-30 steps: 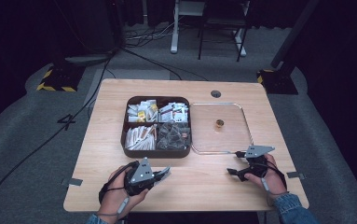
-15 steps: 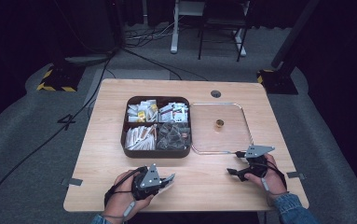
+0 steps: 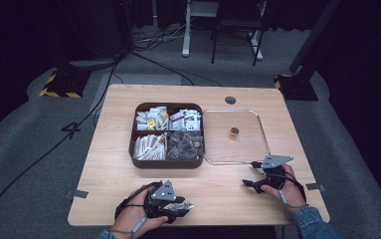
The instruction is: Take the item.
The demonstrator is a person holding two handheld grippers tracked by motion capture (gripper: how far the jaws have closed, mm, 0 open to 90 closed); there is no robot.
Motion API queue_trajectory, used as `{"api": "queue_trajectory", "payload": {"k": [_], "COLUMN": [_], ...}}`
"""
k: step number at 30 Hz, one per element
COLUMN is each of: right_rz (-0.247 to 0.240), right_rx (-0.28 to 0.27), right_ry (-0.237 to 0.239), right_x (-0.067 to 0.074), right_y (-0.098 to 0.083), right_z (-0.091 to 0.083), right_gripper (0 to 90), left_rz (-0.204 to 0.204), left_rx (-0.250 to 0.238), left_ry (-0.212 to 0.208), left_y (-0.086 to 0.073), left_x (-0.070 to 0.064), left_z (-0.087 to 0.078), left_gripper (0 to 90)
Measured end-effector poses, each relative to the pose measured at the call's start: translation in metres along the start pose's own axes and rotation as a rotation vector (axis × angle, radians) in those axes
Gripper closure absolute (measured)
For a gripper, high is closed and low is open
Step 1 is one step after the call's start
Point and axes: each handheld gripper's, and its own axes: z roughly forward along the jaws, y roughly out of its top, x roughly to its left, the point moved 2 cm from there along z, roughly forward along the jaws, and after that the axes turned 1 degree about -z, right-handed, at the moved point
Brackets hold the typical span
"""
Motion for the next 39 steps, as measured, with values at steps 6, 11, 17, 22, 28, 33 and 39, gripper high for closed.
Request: {"api": "queue_trajectory", "payload": {"k": [6, 11, 17, 22, 28, 33, 39], "right_rz": [0.000, 0.000, 0.000, -0.002, -0.002, -0.002, -0.003], "right_rx": [0.000, 0.000, 0.000, -0.001, -0.001, -0.001, 0.000], "right_ry": [0.000, 0.000, 0.000, 0.001, 0.001, 0.001, -0.001], "right_x": [0.000, 0.000, 0.000, 0.000, 0.000, 0.000, -0.001], "right_y": [0.000, 0.000, 0.000, 0.000, 0.000, 0.000, 0.001], "right_z": [0.000, 0.000, 0.000, 0.000, 0.000, 0.000, 0.001], "right_gripper": [17.0, 17.0, 17.0, 17.0, 17.0, 17.0, 17.0], "left_rz": [0.013, 0.009, -0.005, -0.019, -0.043, -0.062, -0.082], "left_rx": [0.028, 0.018, -0.001, -0.057, -0.118, -0.159, -0.186], "left_ry": [-0.031, -0.026, 0.011, 0.048, 0.105, 0.185, 0.266], "left_y": [-0.002, -0.002, -0.002, 0.004, 0.009, 0.011, 0.010], "left_x": [-0.001, 0.000, 0.004, 0.007, 0.012, 0.018, 0.024], "left_z": [0.005, 0.004, 0.000, -0.007, -0.024, -0.043, -0.063], "left_gripper": [41.9, 40.1, 41.1, 41.4, 41.4, 41.4, 41.2]}}
